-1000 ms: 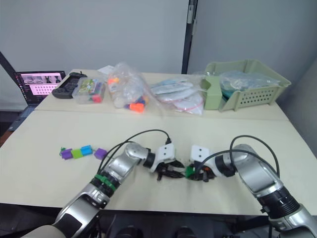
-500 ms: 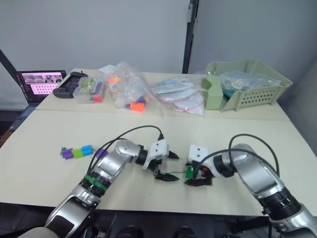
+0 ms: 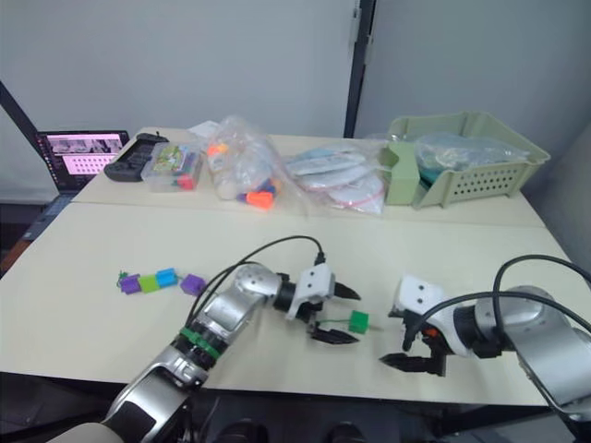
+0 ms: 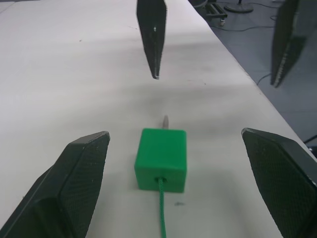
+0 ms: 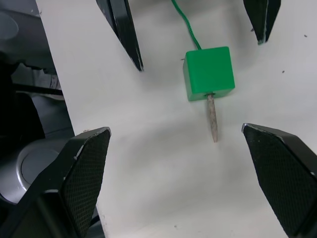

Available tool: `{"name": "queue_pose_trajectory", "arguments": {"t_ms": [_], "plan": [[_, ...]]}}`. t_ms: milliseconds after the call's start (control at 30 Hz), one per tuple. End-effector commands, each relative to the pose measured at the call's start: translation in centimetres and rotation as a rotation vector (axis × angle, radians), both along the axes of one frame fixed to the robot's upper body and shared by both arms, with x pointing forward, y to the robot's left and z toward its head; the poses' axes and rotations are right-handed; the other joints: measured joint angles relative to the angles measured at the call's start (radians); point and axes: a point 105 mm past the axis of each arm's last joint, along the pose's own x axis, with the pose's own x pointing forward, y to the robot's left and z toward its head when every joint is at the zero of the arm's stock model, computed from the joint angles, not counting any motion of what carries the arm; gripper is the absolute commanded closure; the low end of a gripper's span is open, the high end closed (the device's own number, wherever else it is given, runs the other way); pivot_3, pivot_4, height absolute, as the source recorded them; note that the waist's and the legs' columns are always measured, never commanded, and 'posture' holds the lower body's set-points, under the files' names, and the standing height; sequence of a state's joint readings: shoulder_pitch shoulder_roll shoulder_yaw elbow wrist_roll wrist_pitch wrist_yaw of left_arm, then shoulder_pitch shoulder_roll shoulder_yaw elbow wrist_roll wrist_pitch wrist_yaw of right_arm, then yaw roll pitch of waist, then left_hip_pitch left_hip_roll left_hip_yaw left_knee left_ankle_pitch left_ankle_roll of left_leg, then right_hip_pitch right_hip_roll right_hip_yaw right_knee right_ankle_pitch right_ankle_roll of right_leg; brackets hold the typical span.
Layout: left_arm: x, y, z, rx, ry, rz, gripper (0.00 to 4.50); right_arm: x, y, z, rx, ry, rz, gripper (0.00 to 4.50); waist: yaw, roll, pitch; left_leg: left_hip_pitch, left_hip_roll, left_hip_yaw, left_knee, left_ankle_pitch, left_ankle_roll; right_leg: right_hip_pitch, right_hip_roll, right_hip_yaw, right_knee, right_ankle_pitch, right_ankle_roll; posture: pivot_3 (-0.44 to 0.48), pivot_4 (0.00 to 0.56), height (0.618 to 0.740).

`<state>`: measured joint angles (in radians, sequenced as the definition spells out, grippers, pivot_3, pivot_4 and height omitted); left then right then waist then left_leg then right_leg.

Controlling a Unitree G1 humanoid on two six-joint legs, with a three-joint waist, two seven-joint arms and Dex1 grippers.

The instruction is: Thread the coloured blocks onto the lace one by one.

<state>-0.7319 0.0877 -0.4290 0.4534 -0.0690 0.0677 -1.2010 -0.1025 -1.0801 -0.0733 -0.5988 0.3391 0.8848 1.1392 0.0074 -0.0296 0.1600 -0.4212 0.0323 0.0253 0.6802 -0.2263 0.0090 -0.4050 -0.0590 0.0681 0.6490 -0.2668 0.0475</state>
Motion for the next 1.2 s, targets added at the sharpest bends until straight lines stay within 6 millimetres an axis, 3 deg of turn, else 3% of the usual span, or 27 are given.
{"name": "queue_pose_trajectory", "arguments": {"t_ms": [33, 233, 267, 400, 533, 567, 867, 1200], "plan": [[0.3, -1.3, 0.4, 0.006, -0.063, -0.018, 0.00, -0.1, -0.2, 1.0, -0.003, -0.065, -0.038, 0.02, 0.001, 0.000, 0.000, 0.000, 0.000, 0.000, 0.000, 0.000, 0.000, 0.000, 0.000, 0.000, 0.000, 0.000, 0.000, 0.000, 0.150, 0.732], [0.5, -1.7, -1.0, 0.067, -0.070, -0.025, 0.00, -0.4, -0.8, 0.6, -0.017, -0.078, -0.100, 0.02, 0.001, 0.000, 0.000, -0.001, 0.000, 0.000, 0.000, 0.000, 0.000, 0.000, 0.000, 0.000, -0.001, 0.000, 0.000, 0.000, 0.150, 0.732], [0.5, -1.6, -1.0, 0.068, -0.065, -0.032, 0.55, -0.4, -0.9, 0.5, -0.018, -0.084, -0.108, 0.00, 0.002, 0.000, 0.000, -0.001, 0.000, 0.000, 0.000, 0.000, 0.000, -0.001, 0.000, 0.000, -0.001, 0.000, 0.001, 0.000, 0.150, 0.732], [0.7, -1.2, -1.4, 0.085, -0.068, -0.027, 1.87, 0.1, -1.2, 0.2, -0.025, -0.118, -0.128, 0.00, 0.002, 0.000, 0.000, -0.001, 0.000, 0.000, 0.000, 0.000, 0.000, 0.000, 0.000, 0.000, -0.001, 0.000, 0.001, 0.000, 0.150, 0.732], [0.7, -1.0, -1.7, 0.091, -0.066, -0.021, 3.16, 0.9, -1.1, -0.5, -0.016, -0.146, -0.123, 0.00, 0.002, 0.000, 0.000, -0.001, 0.000, 0.000, 0.000, 0.000, 0.000, 0.000, 0.000, 0.000, -0.001, 0.000, 0.001, 0.000, 0.150, 0.732], [0.7, -1.0, -1.7, 0.093, -0.066, -0.021, 3.30, 1.2, -0.9, -0.6, -0.019, -0.160, -0.114, 0.00, 0.002, 0.000, 0.000, -0.001, 0.000, 0.000, 0.000, 0.000, 0.000, 0.000, 0.000, 0.000, -0.001, 0.000, 0.001, 0.000, 0.150, 0.732], [0.3, -0.9, -1.9, 0.111, -0.073, -0.046, 3.29, 3.5, 0.3, -1.8, -0.065, -0.210, -0.034, 0.00, 0.000, 0.000, 0.000, -0.001, 0.000, 0.000, 0.000, 0.000, 0.000, 0.000, 0.000, 0.000, -0.001, 0.000, 0.001, 0.000, 0.150, 0.732], [0.8, -0.5, -1.9, 0.117, -0.083, -0.030, 3.29, 3.6, 1.6, -3.0, -0.042, -0.140, 0.012, 3.20, 0.001, 0.000, 0.000, -0.001, 0.000, 0.000, 0.000, 0.000, 0.000, 0.000, 0.000, 0.000, -0.001, 0.000, 0.001, 0.000, 0.150, 0.732]]}}
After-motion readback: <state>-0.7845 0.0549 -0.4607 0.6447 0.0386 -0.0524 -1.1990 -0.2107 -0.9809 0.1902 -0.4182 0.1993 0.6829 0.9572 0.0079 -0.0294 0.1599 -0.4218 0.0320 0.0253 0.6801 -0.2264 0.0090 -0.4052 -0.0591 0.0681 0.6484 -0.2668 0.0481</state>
